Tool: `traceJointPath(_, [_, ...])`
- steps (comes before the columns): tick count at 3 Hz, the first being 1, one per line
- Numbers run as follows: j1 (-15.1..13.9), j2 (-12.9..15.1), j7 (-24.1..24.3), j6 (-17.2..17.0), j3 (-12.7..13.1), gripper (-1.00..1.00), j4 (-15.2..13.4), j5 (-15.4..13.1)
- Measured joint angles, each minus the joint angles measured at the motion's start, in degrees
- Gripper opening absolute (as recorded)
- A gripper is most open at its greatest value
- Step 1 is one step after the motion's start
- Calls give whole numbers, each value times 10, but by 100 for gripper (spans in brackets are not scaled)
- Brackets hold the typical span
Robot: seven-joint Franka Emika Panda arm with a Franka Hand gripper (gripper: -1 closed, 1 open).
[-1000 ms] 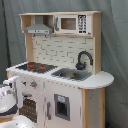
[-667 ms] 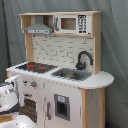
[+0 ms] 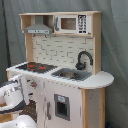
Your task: Play with the kitchen
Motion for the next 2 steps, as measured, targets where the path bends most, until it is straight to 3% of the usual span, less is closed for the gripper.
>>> traceJointPath(1, [-45,-8,-14,18,-4,100,27,1])
traceJointPath(2, [-66,-8,1,24,8,100,34,1])
